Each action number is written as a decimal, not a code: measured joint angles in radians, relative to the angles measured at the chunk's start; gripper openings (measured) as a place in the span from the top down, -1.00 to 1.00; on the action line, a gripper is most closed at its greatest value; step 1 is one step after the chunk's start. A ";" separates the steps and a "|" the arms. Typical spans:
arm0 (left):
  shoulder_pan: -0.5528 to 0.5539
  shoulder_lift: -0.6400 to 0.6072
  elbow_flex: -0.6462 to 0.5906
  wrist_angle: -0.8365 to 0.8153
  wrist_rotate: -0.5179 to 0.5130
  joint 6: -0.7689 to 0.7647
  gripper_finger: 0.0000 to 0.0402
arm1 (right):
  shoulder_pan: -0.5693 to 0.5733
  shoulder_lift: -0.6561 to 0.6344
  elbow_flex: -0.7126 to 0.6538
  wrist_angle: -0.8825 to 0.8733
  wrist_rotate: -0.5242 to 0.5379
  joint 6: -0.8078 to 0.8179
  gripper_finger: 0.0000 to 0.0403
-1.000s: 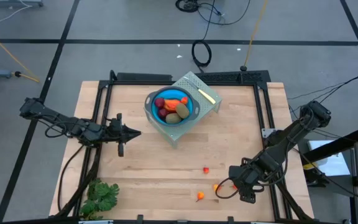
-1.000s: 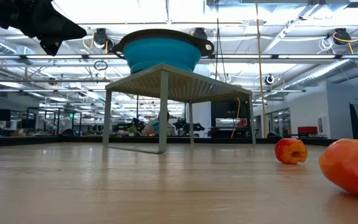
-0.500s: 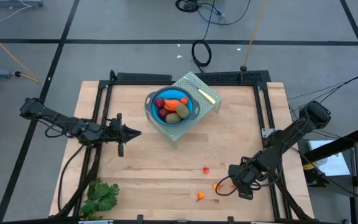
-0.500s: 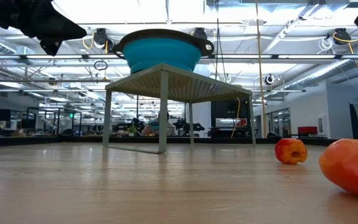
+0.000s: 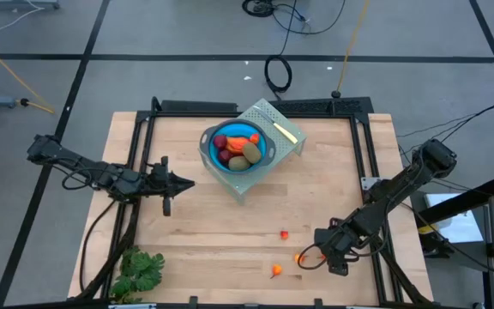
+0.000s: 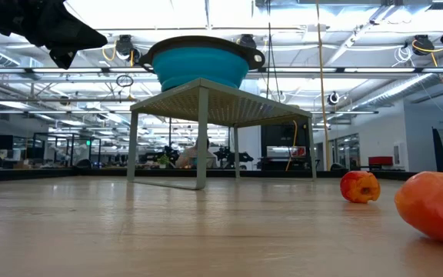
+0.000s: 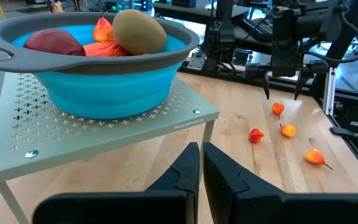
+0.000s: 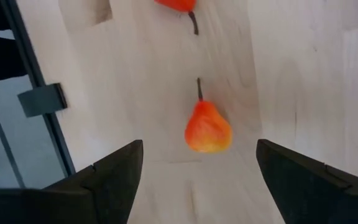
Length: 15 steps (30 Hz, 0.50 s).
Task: Pick & Place Fruit
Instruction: Put the peach into the collapsible colander on the shelf
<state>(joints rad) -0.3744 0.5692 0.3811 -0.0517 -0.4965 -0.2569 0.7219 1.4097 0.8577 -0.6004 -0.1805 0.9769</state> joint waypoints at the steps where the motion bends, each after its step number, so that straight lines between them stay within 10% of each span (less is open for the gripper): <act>1: 0.000 0.000 0.000 0.000 0.000 0.000 0.90 | 0.000 0.000 0.000 0.003 0.001 -0.002 -0.51; 15: 0.000 0.000 0.000 -0.001 0.000 0.012 0.90 | 0.000 0.082 0.000 0.014 -0.003 -0.055 -0.51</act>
<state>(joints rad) -0.3744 0.5693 0.3812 -0.0525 -0.4968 -0.2445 0.7219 1.4915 0.8577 -0.5862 -0.1831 0.9222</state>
